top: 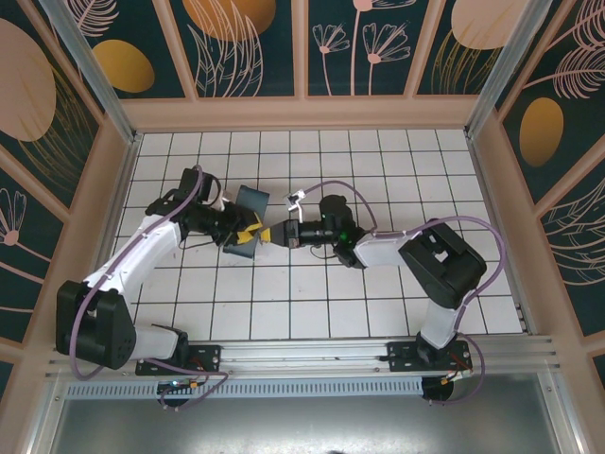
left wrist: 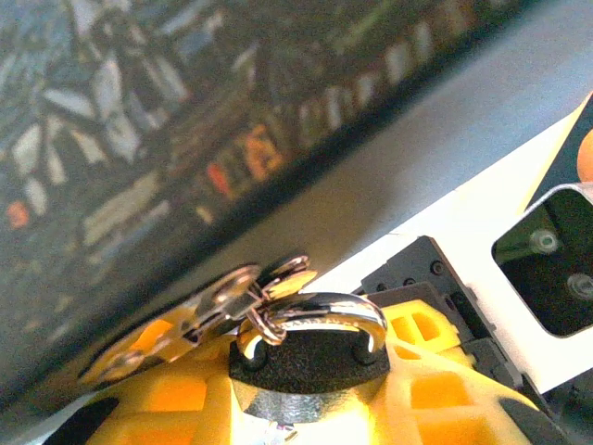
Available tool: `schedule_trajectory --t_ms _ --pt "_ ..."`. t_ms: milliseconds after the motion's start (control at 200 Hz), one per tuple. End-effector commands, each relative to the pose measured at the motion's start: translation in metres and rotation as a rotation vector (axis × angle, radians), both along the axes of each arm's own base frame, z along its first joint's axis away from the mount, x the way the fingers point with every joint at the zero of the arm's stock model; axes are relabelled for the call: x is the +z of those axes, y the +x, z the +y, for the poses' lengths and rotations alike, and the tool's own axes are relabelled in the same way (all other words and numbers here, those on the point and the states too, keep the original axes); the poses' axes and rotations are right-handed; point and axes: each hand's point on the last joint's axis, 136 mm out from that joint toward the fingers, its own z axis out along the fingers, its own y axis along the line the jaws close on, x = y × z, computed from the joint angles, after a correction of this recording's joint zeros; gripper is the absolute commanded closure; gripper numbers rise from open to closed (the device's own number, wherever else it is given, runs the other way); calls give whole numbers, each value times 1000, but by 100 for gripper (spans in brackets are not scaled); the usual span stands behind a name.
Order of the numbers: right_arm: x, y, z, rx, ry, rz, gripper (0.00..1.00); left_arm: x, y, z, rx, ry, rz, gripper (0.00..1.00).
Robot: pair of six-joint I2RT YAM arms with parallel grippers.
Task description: Unlock the padlock with the key
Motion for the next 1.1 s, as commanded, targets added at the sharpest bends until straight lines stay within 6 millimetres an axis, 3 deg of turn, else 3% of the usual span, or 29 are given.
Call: schedule_trajectory --t_ms 0,90,185,551,756,816,846,926,1096 --pt "7 3 -4 -15 -67 -140 100 24 18 6 59 -20 -98 88" --pt "20 4 -3 -16 -16 -160 100 24 14 1 61 -64 -87 88" --pt "30 7 3 -22 26 -193 100 11 4 -8 54 -98 -42 88" --pt "59 18 25 -61 89 -413 100 26 5 -25 45 -161 -27 91" --pt "73 32 32 -78 149 -420 100 33 5 -34 25 -177 -29 93" --pt "76 33 30 -68 163 -406 100 26 3 -30 23 -144 -18 93" --pt "77 33 26 -67 173 -399 100 36 9 -29 23 -139 -51 93" --pt "76 31 15 -52 166 -366 100 38 16 -15 52 -108 -68 92" --pt "60 16 -6 88 217 -113 100 40 31 11 46 23 -118 89"
